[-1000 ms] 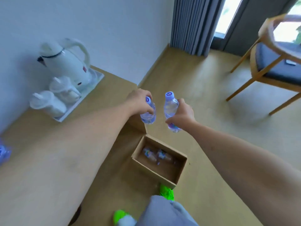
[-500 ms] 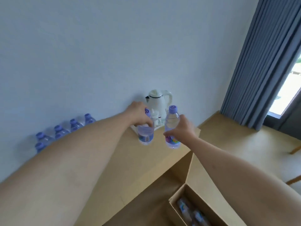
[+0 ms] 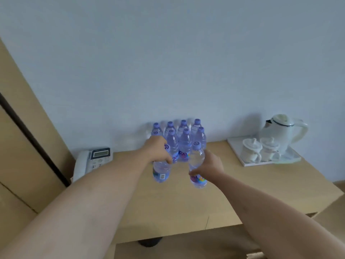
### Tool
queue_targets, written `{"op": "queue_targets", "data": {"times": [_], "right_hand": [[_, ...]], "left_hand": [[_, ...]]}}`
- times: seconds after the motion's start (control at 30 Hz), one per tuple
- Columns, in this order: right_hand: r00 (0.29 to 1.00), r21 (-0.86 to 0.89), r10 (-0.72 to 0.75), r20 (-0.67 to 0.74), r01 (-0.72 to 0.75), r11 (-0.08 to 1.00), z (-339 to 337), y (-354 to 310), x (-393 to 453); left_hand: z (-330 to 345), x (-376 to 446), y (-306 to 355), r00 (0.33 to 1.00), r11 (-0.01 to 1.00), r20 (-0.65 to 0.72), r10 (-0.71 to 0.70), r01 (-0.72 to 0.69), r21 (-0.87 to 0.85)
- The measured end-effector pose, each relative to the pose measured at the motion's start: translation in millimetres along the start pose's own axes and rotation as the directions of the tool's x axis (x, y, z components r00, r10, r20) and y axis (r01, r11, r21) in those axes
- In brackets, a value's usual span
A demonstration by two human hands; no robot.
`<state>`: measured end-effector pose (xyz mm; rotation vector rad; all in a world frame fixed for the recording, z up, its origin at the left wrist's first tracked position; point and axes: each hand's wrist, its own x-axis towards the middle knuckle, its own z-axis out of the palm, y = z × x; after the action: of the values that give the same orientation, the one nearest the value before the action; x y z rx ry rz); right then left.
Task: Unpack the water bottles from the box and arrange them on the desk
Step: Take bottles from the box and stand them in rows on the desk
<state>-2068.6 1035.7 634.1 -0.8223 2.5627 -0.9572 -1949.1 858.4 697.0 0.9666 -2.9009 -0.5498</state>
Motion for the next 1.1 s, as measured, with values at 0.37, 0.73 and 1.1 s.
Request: {"op": "queue_targets", "data": {"times": [0.37, 0.73, 1.1], "right_hand": [[0.989, 0.096, 0.02, 0.15, -0.035, 0.995, 77, -22, 52], [0.985, 0.092, -0.015, 0.171, -0.001, 0.996, 112, -16, 104], [0.974, -0.03, 0.011, 0.228, -0.004, 1.0, 105, -24, 109]], "left_hand": [[48, 19, -56, 0.957, 0.933, -0.127, -0.26, 0.215, -0.288], [57, 70, -54, 0.91, 0.876, -0.15, -0.386, 0.311, -0.369], [51, 68, -64, 0.936, 0.882, -0.043, -0.35, 0.314, -0.351]]}}
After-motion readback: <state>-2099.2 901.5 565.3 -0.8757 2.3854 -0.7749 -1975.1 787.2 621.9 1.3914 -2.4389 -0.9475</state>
